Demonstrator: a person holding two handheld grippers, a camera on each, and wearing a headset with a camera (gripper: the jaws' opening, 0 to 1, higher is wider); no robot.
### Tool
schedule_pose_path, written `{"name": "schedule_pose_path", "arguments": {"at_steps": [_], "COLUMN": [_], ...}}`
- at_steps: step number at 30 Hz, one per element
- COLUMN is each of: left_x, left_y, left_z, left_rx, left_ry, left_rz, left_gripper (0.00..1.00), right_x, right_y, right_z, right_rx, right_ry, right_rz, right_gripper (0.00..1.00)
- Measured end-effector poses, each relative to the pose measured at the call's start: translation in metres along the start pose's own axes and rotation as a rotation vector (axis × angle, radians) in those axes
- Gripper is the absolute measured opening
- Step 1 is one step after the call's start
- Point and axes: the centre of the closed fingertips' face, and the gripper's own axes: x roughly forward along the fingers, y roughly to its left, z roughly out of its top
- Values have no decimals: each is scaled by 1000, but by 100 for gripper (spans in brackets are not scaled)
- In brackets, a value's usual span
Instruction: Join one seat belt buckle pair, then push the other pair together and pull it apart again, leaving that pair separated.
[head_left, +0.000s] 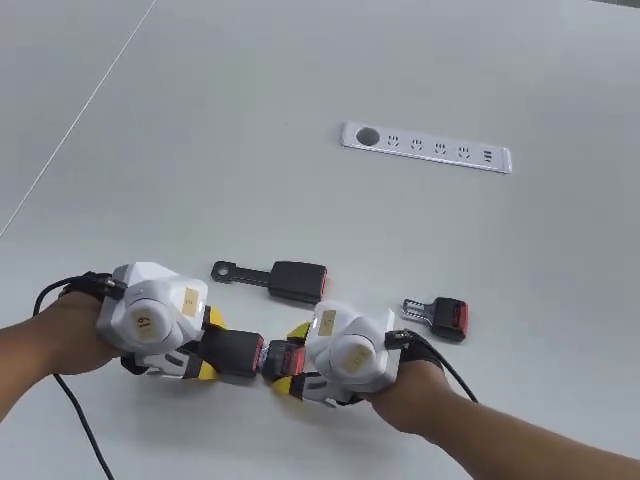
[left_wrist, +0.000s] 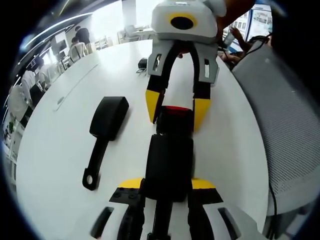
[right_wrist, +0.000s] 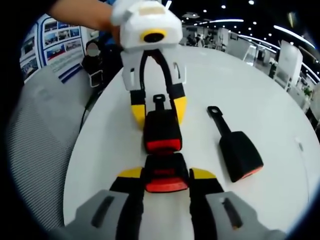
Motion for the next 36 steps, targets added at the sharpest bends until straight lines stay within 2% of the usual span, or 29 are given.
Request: {"name": "schedule_pose_path", "arguments": {"at_steps": [6, 8, 12, 20, 24, 26, 28, 29, 36], "left_x": [0, -1, -2, -4, -6, -8, -9, -9, -12], "left_y": [-1, -1, -1, -1, -3, -6, -8, -9, -10], "left_z": [-1, 0, 0, 2, 7, 9, 13, 14, 17], "left_rx": [10, -4, -3, 0, -1, -20, -4, 26, 3], "left_ry": [-26, -56, -72, -104, -114, -133, -129, -117, -129], "left_rz": [-10, -10, -16, -42, -47, -58, -63, -67, -73], "left_gripper": [33, 33, 32, 32, 32, 32, 31, 31, 31], "right_x": [-3, -3, -4, -6, -7, -9, -9, -9, -8], "right_y": [1, 2, 2, 1, 3, 4, 5, 6, 5], "right_z": [0, 0, 0, 0, 0, -2, -3, -3, -3], "right_rx": [-25, -42, -13, -16, -2, 11, 20, 19, 19], "right_ry": [-11, -16, -45, -71, -76, -89, -95, -96, -103], "right_rz": [-8, -14, -29, -47, -49, -51, -56, -57, -57], "right_gripper": [34, 34, 34, 33, 33, 33, 33, 33, 32]}}
